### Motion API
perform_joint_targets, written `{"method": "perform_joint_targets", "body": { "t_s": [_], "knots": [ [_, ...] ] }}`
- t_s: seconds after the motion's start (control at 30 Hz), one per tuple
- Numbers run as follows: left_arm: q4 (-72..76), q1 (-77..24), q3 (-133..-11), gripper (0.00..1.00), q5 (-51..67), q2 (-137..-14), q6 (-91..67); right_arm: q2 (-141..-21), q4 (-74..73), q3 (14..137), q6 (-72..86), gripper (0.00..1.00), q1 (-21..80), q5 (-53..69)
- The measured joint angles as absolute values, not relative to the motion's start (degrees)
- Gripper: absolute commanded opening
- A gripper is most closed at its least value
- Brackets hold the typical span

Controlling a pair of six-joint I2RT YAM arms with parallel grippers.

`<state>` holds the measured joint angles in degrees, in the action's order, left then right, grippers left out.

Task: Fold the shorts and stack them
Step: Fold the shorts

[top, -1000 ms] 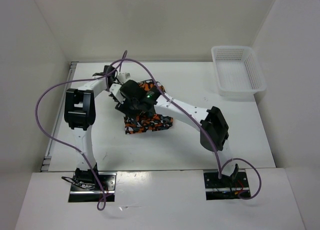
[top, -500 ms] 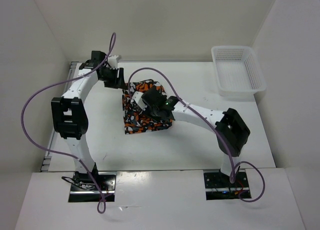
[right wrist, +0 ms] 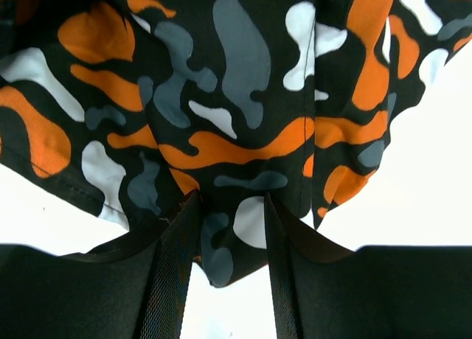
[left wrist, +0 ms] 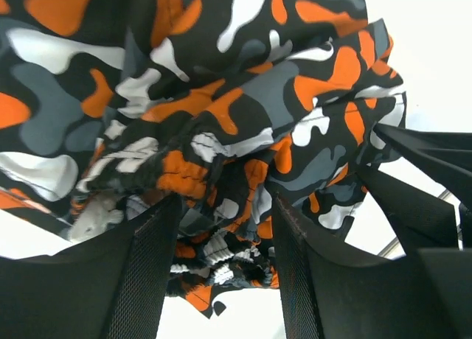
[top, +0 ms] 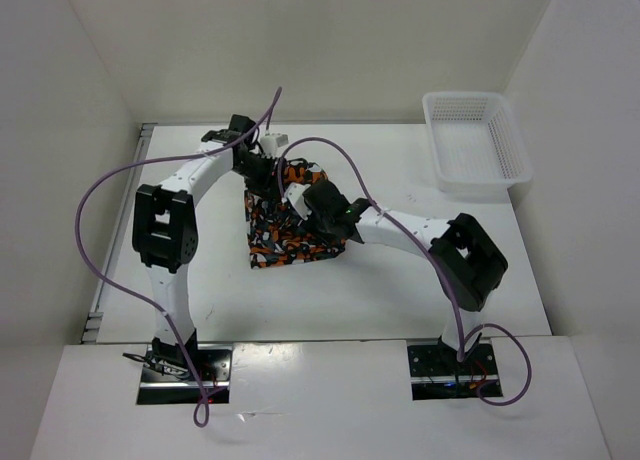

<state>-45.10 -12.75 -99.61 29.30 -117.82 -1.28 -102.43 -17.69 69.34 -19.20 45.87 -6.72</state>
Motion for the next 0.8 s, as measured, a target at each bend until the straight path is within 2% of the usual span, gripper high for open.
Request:
{"method": "perform_joint_targets", "body": {
  "t_s": [0.23,0.27,0.33,0.37,0.47,0.5,0.6,0.8],
  "knots": [
    [-45.6,-15.5,-98.9,0.58,28.6,-118.4,-1.3,-102.3,-15.2,68.4,-19.5,0.44,45.9,-6.4],
    [-45.6,-15.9,-98.9,0.51,28.3,-118.8,-1.3,-102.3,-15.0,67.9,-19.7,0.37,45.9,-6.2],
    [-45.6,-16.5,-98.8,0.38,27.7,-119.7,-1.3,-102.3,-14.9,67.0,-20.1,0.3,45.9,-6.0],
    [-45.6,-16.6,-98.7,0.28,27.4,-120.2,-1.1,-102.3,-15.0,66.6,-20.3,0.24,45.9,-5.9],
    [-45.6,-16.6,-98.3,0.17,27.1,-121.8,-0.4,-102.3,-15.0,65.5,-20.8,0.15,45.9,-5.9],
    [-45.6,-16.6,-98.2,0.09,27.1,-122.1,-0.3,-102.3,-14.9,65.2,-21.0,0.12,45.9,-5.8],
    [-45.7,-16.4,-98.1,0.01,27.2,-122.5,-0.3,-102.3,-14.5,64.8,-21.3,0.0,45.9,-5.8],
    [-45.7,-14.9,-98.0,0.0,27.8,-121.8,-0.3,-102.3,-13.7,64.5,-22.5,0.0,45.9,-6.4]
  ]
}}
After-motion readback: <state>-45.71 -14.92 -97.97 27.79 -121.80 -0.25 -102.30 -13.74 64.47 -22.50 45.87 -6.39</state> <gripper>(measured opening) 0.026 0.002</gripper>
